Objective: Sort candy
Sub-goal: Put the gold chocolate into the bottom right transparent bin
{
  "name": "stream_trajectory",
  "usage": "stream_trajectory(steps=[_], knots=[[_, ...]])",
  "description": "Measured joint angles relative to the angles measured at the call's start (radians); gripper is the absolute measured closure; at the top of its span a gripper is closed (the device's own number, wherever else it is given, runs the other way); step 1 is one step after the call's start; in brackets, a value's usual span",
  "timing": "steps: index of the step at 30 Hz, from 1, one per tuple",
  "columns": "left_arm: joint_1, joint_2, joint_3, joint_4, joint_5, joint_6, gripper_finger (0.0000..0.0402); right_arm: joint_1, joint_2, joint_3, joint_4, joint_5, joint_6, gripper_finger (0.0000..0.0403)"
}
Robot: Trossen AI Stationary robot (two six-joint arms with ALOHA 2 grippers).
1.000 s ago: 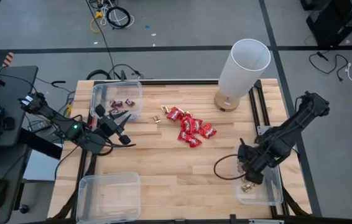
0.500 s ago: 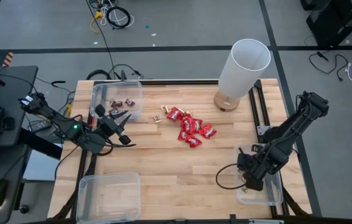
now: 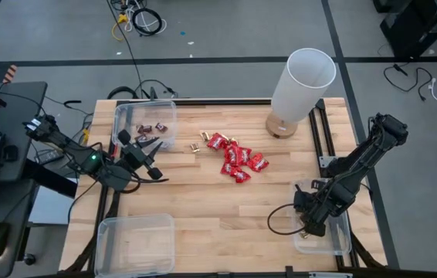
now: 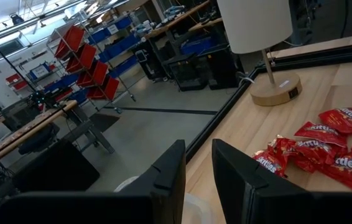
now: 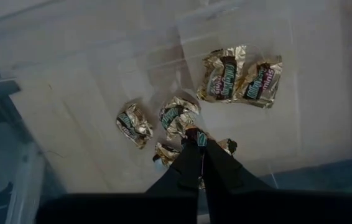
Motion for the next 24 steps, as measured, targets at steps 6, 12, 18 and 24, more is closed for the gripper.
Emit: stream_trajectory(steps=[6, 12, 18, 24], knots=[[0.000, 0.000, 0.000, -0.001, 0.000, 0.000, 0.0319, 0.000, 0.000, 0.000, 0.000, 0.000, 0.000, 0.0378], [0.000, 0.000, 0.000, -0.003, 0.000, 0.000, 0.0319, 0.000, 0.000, 0.000, 0.000, 0.000, 0.000, 0.0371], [0.000, 0.000, 0.000, -0.003, 0.000, 0.000, 0.0319, 0.000, 0.000, 0.000, -0.001, 0.000, 0.000, 0.0373], [0.000, 0.000, 0.000, -0.003, 0.000, 0.000, 0.0319, 0.000, 0.000, 0.000, -0.001, 0.000, 0.000, 0.0371]])
